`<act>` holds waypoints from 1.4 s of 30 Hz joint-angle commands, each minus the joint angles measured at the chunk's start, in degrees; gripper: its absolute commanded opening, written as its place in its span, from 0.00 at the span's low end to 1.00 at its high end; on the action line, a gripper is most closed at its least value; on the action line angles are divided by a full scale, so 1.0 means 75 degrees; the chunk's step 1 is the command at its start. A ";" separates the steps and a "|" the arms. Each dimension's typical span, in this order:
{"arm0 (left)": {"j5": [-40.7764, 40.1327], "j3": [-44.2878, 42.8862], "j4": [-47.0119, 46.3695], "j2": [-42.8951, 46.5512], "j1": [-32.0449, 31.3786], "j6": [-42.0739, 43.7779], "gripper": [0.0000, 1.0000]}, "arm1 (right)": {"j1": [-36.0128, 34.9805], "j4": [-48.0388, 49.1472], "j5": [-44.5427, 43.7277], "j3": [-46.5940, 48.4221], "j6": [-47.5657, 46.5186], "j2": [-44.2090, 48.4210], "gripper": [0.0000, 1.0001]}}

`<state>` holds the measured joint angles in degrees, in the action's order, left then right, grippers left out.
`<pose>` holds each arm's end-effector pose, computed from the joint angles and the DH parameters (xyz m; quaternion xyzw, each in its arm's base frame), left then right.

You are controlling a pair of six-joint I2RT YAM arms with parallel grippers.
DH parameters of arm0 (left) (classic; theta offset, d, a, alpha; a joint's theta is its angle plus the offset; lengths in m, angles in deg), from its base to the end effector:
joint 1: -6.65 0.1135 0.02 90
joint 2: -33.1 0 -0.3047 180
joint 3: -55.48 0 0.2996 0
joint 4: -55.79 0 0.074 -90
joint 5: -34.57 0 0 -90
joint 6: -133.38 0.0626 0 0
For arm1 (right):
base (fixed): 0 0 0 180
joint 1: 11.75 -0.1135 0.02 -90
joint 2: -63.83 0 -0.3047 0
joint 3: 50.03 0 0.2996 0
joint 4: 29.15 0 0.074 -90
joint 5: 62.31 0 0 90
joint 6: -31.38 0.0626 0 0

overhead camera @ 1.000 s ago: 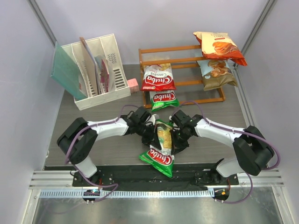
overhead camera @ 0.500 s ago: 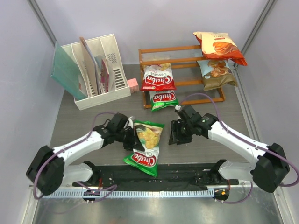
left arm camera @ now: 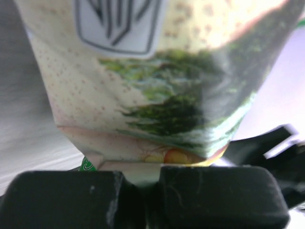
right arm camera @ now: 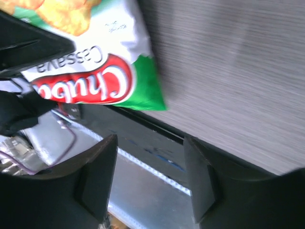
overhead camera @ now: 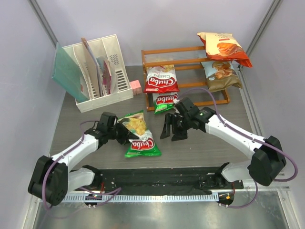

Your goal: Place and organize the chips bags onto the shelf

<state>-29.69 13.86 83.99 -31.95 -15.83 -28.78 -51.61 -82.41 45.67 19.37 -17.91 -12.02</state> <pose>0.2181 -0.1197 0.1684 -0.3204 0.8663 -0.3781 0.0625 0.2260 0.2139 0.2600 -0.0338 0.9537 0.2819 0.0993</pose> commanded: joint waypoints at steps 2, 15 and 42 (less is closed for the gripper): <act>-0.0314 -0.0033 -0.1342 0.0201 0.0499 -0.1910 0.00 | -0.0041 0.1354 0.0569 0.0466 0.1017 -0.0268 0.77; -0.2120 -0.0035 0.0667 0.2745 0.1685 -0.2988 0.00 | -0.0135 0.1952 0.1282 0.1814 0.1685 -0.1440 0.85; -0.1721 -0.0387 -0.2418 0.2123 0.1685 -0.2800 0.00 | -0.0686 0.5430 0.1423 0.0972 0.4789 -0.2355 0.93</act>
<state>-42.98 10.26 73.96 -17.99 -3.40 -47.07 -56.28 -48.43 58.50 29.23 13.01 -29.97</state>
